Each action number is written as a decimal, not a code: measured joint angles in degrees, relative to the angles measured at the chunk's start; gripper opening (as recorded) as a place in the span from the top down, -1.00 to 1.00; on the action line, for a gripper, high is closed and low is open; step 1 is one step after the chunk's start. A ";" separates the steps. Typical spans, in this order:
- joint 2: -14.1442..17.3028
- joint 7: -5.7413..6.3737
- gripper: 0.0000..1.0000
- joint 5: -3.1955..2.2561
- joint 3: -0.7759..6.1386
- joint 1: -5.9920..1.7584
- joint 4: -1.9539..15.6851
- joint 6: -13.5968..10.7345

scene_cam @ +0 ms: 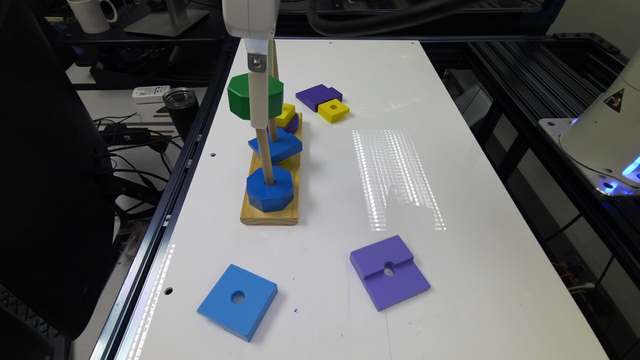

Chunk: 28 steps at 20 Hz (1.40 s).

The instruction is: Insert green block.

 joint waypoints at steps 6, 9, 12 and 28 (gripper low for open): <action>2.43 0.00 1.00 -0.40 -0.07 -0.03 3.00 0.00; 2.91 0.00 1.00 -0.54 -0.08 -0.03 3.50 -0.01; 2.91 0.00 1.00 -0.55 -0.08 -0.02 3.50 -0.01; 2.90 0.00 1.00 -0.56 0.01 0.02 3.51 -0.22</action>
